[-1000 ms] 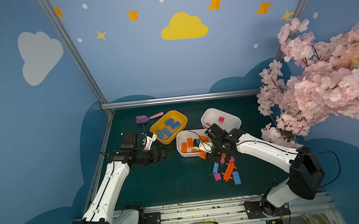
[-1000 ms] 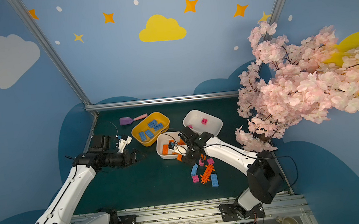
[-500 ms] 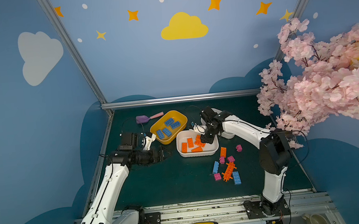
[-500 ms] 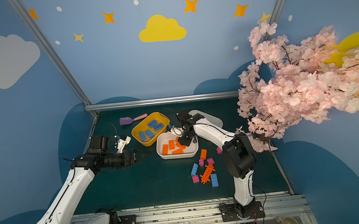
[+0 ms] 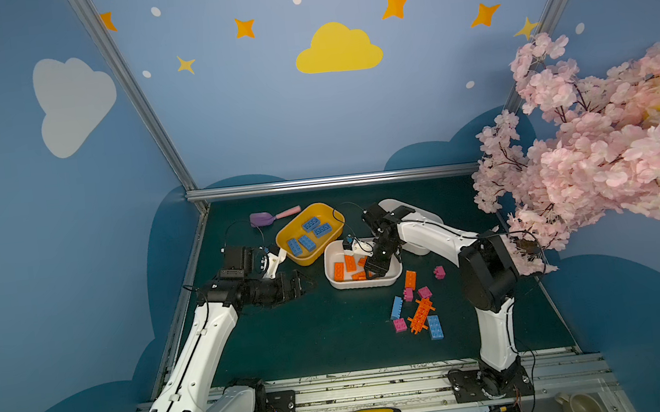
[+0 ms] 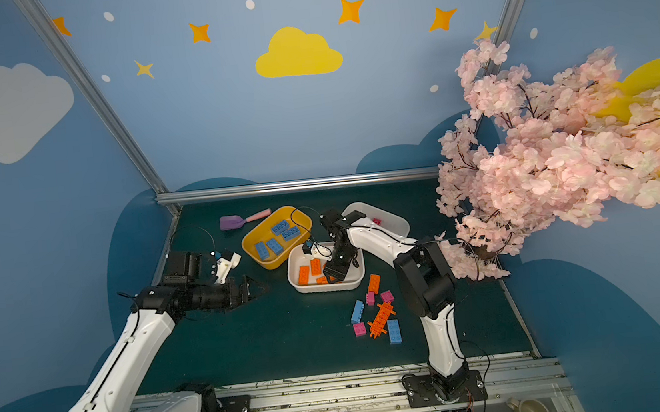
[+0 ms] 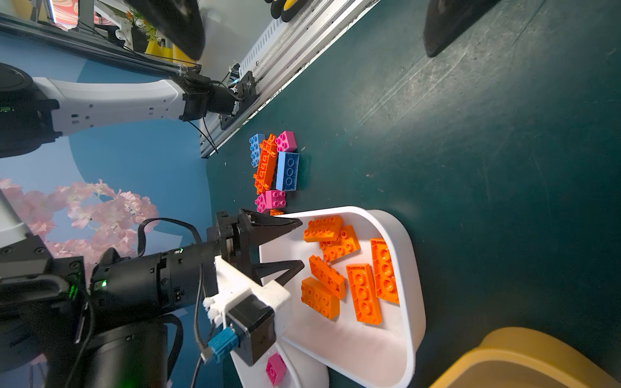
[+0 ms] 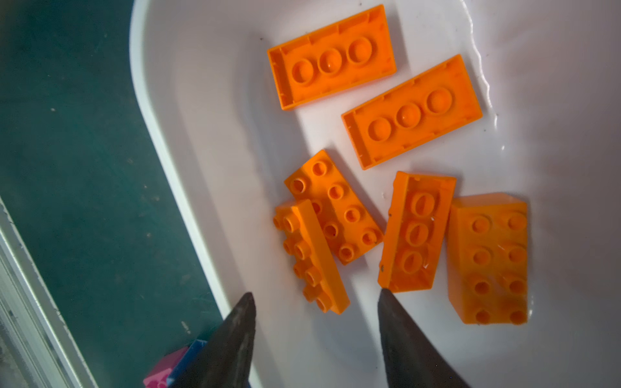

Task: Sort the legos into containers by color
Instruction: 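Lower the orange brick into the nearer white bin and release it, then move the right gripper down to a light blue brick in the pile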

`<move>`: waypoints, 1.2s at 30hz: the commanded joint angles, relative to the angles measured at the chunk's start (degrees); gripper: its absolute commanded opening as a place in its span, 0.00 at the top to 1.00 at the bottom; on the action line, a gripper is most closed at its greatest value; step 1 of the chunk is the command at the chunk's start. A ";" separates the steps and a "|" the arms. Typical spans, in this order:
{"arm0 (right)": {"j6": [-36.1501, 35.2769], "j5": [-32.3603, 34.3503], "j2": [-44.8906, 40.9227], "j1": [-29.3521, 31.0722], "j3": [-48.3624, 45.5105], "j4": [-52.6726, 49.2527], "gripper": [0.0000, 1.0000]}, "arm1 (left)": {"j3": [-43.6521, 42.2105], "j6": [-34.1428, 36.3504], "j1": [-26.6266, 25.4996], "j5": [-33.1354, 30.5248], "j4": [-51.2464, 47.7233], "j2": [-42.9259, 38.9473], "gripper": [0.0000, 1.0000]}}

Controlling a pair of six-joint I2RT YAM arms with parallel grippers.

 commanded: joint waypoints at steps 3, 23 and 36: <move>2.81 0.26 -9.05 -1.00 -2.56 -2.09 0.40 | -0.23 -0.07 0.22 0.71 0.28 -0.89 0.00; 72.94 12.76 -39.48 9.53 -33.52 6.52 0.24 | -4.12 -2.68 0.17 2.64 4.41 -3.94 0.00; 106.66 19.02 -30.09 15.60 -38.00 11.72 0.35 | -4.20 -3.29 0.16 4.14 6.73 -4.87 0.00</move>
